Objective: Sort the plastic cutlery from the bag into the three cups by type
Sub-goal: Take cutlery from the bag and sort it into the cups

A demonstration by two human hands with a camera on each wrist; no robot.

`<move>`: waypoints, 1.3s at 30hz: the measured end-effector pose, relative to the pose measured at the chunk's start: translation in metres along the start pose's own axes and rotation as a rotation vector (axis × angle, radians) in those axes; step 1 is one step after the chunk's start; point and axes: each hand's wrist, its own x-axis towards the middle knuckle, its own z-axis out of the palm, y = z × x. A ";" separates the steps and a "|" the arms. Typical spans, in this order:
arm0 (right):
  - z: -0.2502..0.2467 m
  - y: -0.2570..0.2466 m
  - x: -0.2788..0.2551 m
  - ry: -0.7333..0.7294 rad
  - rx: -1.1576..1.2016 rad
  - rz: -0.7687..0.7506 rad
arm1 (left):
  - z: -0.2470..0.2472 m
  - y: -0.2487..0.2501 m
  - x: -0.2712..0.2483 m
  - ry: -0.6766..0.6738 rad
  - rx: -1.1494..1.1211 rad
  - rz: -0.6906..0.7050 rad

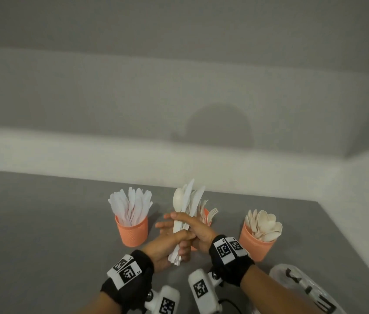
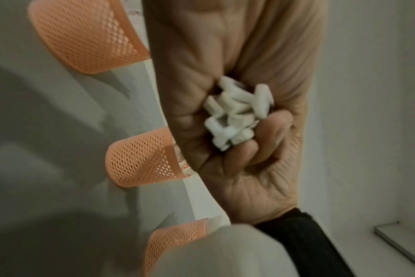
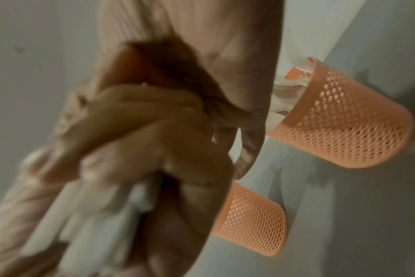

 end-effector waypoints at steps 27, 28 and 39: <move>-0.023 0.015 0.017 0.346 0.117 -0.065 | -0.023 0.022 0.006 0.192 0.848 0.154; -0.025 0.018 0.021 0.385 0.103 -0.074 | -0.027 0.023 0.010 0.297 0.765 0.206; -0.012 0.025 0.023 0.338 -0.233 -0.282 | -0.012 0.023 0.040 0.583 0.613 0.402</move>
